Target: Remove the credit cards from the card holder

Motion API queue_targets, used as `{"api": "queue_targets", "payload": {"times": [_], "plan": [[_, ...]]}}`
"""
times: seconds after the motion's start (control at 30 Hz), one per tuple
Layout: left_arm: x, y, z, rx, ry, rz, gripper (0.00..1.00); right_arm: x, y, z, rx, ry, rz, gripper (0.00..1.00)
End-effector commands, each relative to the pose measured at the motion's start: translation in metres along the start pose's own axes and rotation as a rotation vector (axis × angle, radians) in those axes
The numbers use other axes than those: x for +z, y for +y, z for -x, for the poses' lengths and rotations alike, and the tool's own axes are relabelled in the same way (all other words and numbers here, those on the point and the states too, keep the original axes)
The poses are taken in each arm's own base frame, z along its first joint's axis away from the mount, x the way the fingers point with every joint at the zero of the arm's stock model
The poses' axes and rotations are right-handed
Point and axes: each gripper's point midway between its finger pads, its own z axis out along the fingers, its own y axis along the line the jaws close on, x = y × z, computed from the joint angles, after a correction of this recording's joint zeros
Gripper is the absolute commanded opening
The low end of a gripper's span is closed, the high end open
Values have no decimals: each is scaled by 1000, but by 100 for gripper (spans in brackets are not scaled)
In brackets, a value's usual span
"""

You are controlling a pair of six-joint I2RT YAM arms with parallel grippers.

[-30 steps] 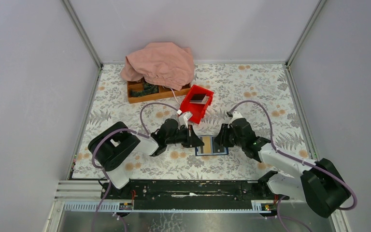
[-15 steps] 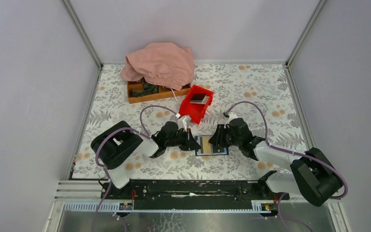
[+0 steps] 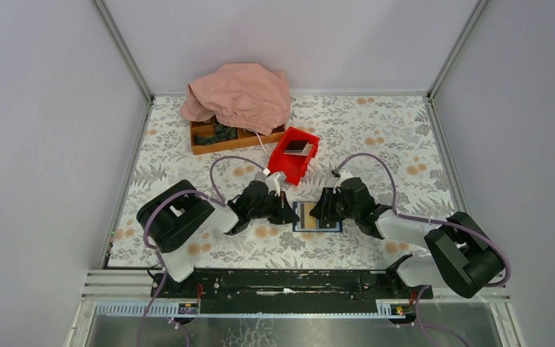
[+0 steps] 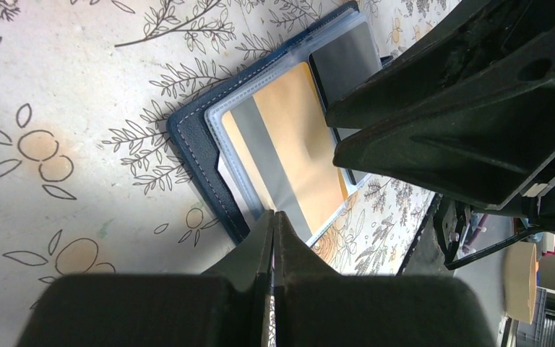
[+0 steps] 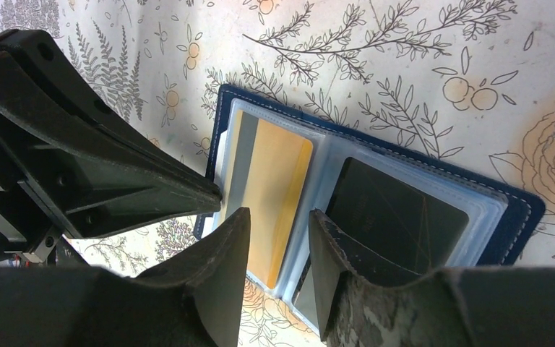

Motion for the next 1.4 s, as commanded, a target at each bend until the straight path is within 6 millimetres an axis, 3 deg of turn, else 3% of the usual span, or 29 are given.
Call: {"api": "queue_targets", "payload": {"times": [0.0, 0.27, 0.67, 0.87, 1.37], "plan": [[3, 24, -8, 3, 24, 81, 0, 3, 6, 3, -1, -14, 41, 43], [8, 25, -12, -12, 39, 63, 0, 5, 14, -1, 17, -6, 97, 40], [9, 26, -15, -19, 47, 59, 0, -12, 42, 18, 0, -52, 189, 39], [9, 23, -12, -13, 42, 57, 0, -14, 40, 17, -3, -50, 177, 38], [9, 21, -14, -19, 43, 44, 0, 3, 41, 2, 48, 2, 239, 38]]}}
